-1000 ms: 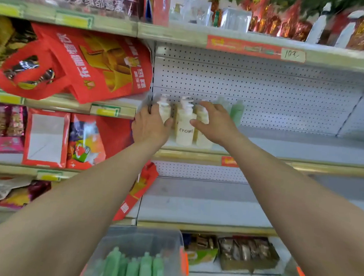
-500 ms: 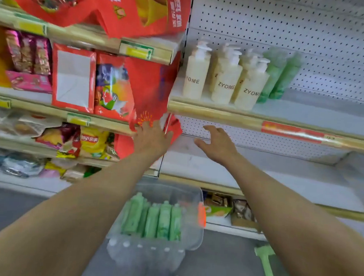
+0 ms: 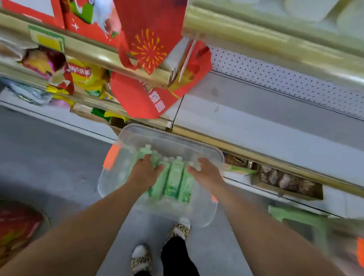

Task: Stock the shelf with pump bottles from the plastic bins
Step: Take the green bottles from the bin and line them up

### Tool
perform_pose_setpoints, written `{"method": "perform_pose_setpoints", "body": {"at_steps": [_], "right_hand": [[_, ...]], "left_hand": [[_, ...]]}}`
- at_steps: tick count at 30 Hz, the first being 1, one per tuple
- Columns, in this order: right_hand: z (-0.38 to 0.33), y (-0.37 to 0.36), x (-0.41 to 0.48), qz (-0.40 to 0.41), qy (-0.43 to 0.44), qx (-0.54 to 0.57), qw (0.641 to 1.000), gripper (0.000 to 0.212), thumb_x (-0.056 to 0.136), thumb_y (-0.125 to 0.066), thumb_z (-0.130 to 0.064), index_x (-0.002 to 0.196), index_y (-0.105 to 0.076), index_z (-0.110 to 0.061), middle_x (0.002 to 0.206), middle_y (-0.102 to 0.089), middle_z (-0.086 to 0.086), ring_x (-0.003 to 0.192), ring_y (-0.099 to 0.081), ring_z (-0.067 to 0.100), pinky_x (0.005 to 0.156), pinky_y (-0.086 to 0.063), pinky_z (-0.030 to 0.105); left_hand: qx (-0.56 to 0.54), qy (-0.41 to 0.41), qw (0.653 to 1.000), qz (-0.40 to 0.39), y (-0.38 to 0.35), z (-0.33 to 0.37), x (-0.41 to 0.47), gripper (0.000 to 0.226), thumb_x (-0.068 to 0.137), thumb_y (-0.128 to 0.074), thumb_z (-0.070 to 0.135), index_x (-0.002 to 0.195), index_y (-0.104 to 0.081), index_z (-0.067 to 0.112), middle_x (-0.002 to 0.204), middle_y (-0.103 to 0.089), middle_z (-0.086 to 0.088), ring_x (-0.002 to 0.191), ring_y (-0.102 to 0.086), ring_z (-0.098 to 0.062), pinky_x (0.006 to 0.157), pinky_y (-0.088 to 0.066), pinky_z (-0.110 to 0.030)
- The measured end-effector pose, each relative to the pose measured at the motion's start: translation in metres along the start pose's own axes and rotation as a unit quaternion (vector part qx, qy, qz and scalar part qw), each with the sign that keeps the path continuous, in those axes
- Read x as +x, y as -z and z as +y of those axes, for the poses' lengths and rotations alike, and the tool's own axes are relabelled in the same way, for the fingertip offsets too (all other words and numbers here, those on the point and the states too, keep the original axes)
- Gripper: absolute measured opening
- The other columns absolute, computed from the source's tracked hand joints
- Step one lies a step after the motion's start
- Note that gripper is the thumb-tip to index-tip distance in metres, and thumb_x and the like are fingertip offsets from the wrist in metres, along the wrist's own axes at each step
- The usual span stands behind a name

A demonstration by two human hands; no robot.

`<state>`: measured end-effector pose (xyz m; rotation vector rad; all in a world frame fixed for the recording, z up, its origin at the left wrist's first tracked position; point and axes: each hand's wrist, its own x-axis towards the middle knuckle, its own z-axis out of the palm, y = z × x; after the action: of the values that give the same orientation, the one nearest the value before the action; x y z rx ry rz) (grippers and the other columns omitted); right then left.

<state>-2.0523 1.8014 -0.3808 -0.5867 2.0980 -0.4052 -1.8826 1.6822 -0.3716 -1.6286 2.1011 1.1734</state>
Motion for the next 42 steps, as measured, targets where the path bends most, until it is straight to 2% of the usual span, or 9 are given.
{"method": "perform_pose_setpoints", "body": {"at_steps": [3, 8, 11, 15, 24, 27, 30, 33, 42], "right_hand": [[0.026, -0.032, 0.037, -0.031, -0.068, 0.065, 0.995, 0.079, 0.085, -0.067, -0.057, 0.147, -0.038, -0.018, 0.147, -0.047, 0.007, 0.128, -0.052, 0.024, 0.100, -0.045, 0.032], [0.061, -0.070, 0.084, -0.038, -0.144, 0.120, 0.982, 0.084, 0.084, -0.070, -0.053, 0.149, -0.034, -0.014, 0.141, -0.051, 0.008, 0.114, -0.057, 0.023, 0.082, -0.038, 0.024], [0.072, -0.087, 0.104, -0.018, -0.161, 0.147, 0.976, 0.072, 0.084, -0.073, -0.047, 0.141, -0.045, -0.011, 0.134, -0.056, 0.009, 0.118, -0.057, 0.027, 0.084, -0.042, 0.025], [0.086, -0.101, 0.123, 0.005, -0.188, 0.195, 0.963, 0.059, 0.082, -0.078, -0.037, 0.128, -0.056, -0.009, 0.121, -0.066, 0.011, 0.108, -0.064, 0.028, 0.093, -0.053, 0.038], [0.095, -0.107, 0.145, -0.075, -0.226, 0.098, 0.966, 0.073, 0.070, -0.087, -0.038, 0.126, -0.056, -0.003, 0.125, -0.057, 0.014, 0.113, -0.059, 0.031, 0.094, -0.053, 0.038], [0.097, -0.108, 0.142, -0.058, -0.233, 0.170, 0.956, 0.077, 0.064, -0.091, -0.031, 0.125, -0.053, -0.005, 0.120, -0.061, 0.011, 0.108, -0.062, 0.029, 0.093, -0.054, 0.041], [0.098, -0.109, 0.143, -0.057, -0.243, 0.234, 0.940, 0.072, 0.063, -0.092, -0.024, 0.121, -0.051, -0.006, 0.114, -0.065, 0.011, 0.101, -0.065, 0.027, 0.090, -0.056, 0.044], [0.099, -0.111, 0.146, -0.069, -0.242, 0.247, 0.936, 0.066, 0.064, -0.091, -0.024, 0.118, -0.057, -0.005, 0.110, -0.068, 0.011, 0.098, -0.067, 0.028, 0.090, -0.057, 0.045], [0.103, -0.113, 0.148, -0.056, -0.219, 0.238, 0.945, 0.035, 0.070, -0.089, -0.024, 0.099, -0.071, -0.013, 0.097, -0.074, 0.006, 0.090, -0.070, 0.024, 0.085, -0.057, 0.039]], "left_hand": [[0.003, 0.033, 0.998, -0.045, -0.040, -0.026, 0.025, 0.071, 0.095, -0.056, 0.047, 0.149, -0.033, 0.007, 0.145, -0.046, -0.022, 0.132, -0.046, -0.036, 0.104, -0.036, -0.038], [-0.081, 0.065, 0.988, -0.113, -0.095, -0.045, 0.059, 0.062, 0.093, -0.062, 0.043, 0.146, -0.041, 0.018, 0.142, -0.054, -0.010, 0.127, -0.054, -0.027, 0.099, -0.043, -0.030], [-0.121, 0.071, 0.979, -0.150, -0.118, -0.043, 0.073, 0.059, 0.095, -0.062, 0.038, 0.146, -0.043, 0.014, 0.143, -0.053, -0.011, 0.127, -0.054, -0.027, 0.106, -0.044, -0.040], [-0.090, 0.069, 0.983, -0.146, -0.136, -0.048, 0.084, 0.055, 0.097, -0.057, 0.040, 0.145, -0.046, 0.015, 0.137, -0.059, -0.007, 0.124, -0.056, -0.025, 0.102, -0.045, -0.035], [-0.132, 0.094, 0.984, -0.077, -0.144, -0.065, 0.094, 0.033, 0.095, -0.059, 0.035, 0.126, -0.064, 0.024, 0.109, -0.069, 0.009, 0.082, -0.056, -0.002, 0.067, -0.038, -0.010], [-0.125, 0.110, 0.986, 0.007, -0.143, -0.065, 0.094, 0.028, 0.094, -0.062, 0.035, 0.118, -0.065, 0.022, 0.095, -0.066, 0.007, 0.092, -0.064, -0.016, 0.071, -0.042, -0.023], [-0.069, 0.100, 0.990, 0.074, -0.140, -0.065, 0.092, 0.041, 0.093, -0.063, 0.039, 0.128, -0.056, 0.019, 0.120, -0.060, -0.002, 0.111, -0.058, -0.025, 0.085, -0.049, -0.037], [-0.047, 0.102, 0.992, 0.051, -0.138, -0.066, 0.095, 0.053, 0.093, -0.061, 0.043, 0.138, -0.052, 0.016, 0.135, -0.058, -0.007, 0.123, -0.053, -0.028, 0.103, -0.045, -0.044], [-0.074, 0.130, 0.985, -0.080, -0.141, -0.072, 0.114, 0.080, 0.086, -0.065, 0.055, 0.152, -0.033, 0.024, 0.143, -0.054, -0.003, 0.128, -0.052, -0.030, 0.099, -0.044, -0.034]]}}
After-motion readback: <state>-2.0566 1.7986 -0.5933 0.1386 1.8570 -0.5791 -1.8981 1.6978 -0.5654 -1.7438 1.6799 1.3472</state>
